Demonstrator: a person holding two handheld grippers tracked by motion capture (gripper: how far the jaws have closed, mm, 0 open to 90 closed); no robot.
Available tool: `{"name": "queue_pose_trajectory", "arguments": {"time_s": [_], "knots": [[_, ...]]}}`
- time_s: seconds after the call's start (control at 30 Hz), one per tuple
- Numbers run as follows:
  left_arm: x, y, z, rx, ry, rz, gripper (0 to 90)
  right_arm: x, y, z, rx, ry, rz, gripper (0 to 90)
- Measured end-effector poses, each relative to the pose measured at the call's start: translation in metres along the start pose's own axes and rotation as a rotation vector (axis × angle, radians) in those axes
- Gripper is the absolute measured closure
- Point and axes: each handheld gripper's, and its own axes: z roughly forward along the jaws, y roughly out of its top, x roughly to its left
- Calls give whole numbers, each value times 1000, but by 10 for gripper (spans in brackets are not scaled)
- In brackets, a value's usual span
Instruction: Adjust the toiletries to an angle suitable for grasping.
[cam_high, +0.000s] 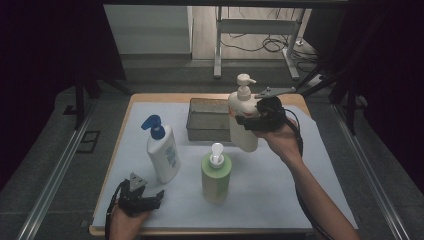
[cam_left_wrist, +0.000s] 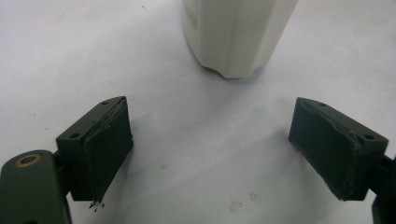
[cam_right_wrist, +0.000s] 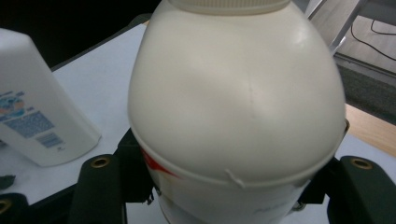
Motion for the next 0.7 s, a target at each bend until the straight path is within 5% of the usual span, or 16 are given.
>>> {"name": "queue_pose_trajectory", "arguments": {"time_s": [0.7], "knots": [[0,0,0,-2,0,-1,130,3,28,37,-18,-42,24,376]]}}
